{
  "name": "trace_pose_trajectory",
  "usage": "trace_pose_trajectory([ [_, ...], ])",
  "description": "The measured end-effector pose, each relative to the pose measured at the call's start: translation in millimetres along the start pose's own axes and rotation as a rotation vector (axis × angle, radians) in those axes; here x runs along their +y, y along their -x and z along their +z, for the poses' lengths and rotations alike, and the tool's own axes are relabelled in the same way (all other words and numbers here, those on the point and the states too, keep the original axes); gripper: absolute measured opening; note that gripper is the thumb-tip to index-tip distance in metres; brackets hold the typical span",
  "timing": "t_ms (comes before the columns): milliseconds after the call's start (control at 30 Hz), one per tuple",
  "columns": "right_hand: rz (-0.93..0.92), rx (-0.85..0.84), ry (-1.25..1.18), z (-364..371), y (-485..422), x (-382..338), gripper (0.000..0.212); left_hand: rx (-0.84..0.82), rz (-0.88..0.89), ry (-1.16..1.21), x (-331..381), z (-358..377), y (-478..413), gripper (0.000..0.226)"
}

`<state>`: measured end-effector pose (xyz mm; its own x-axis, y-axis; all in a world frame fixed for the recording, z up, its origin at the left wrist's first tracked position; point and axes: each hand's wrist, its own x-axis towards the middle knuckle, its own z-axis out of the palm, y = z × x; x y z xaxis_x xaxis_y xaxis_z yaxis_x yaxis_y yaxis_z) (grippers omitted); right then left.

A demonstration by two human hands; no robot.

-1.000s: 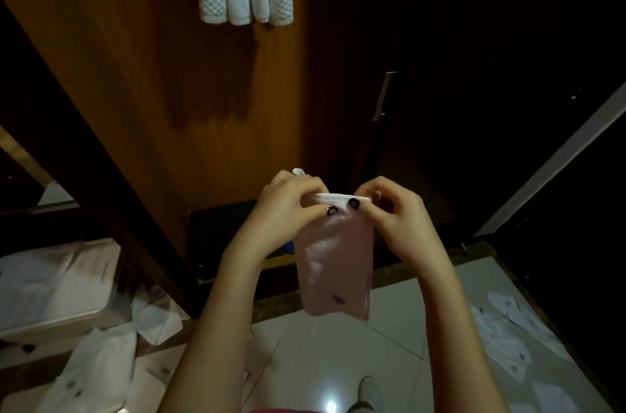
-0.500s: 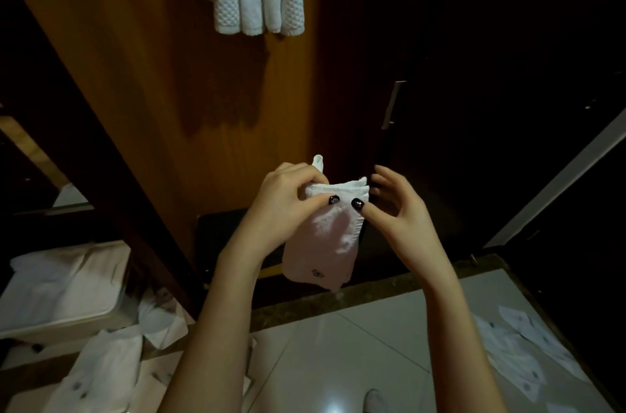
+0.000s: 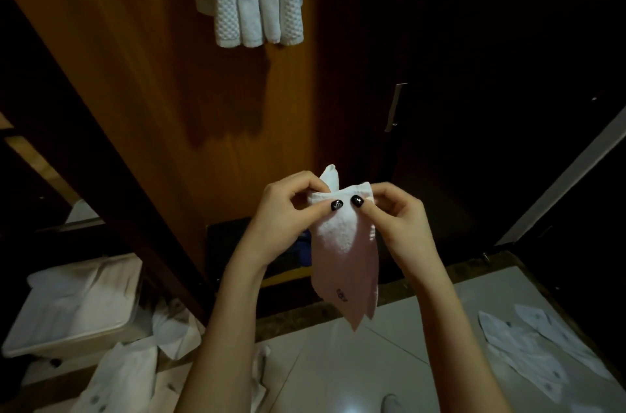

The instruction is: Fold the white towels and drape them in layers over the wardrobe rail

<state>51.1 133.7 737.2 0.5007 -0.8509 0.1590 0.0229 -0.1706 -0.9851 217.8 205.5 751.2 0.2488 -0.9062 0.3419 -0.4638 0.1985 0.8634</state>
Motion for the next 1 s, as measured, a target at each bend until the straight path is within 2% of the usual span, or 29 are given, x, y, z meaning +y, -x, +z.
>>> trace_pose_trajectory([
  [67,-0.024,0.039,-0.024,2.9,-0.2,-2.0,0.008,-0.013,0.016,0.072,2.7,-1.4,-0.1,0.010],
  [167,-0.018,0.004,-0.078,3.3,-3.8,-4.8,0.014,-0.032,0.039,0.170,7.3,-2.8,0.7,0.011],
  [300,-0.026,-0.034,-0.107,3.6,-7.4,-7.4,0.012,-0.033,0.029,0.251,9.2,-4.0,0.7,0.010],
  [633,-0.060,-0.045,-0.102,7.0,-7.7,-13.4,0.011,0.004,-0.001,0.312,6.1,-7.3,1.3,0.006],
  [833,-0.063,0.040,-0.056,13.2,-8.1,-12.4,0.006,0.064,-0.007,0.339,6.2,-3.9,1.5,0.012],
  [1000,-0.229,0.185,0.086,16.9,-2.1,-8.1,0.013,0.172,0.006,0.267,7.6,1.4,0.6,0.017],
])
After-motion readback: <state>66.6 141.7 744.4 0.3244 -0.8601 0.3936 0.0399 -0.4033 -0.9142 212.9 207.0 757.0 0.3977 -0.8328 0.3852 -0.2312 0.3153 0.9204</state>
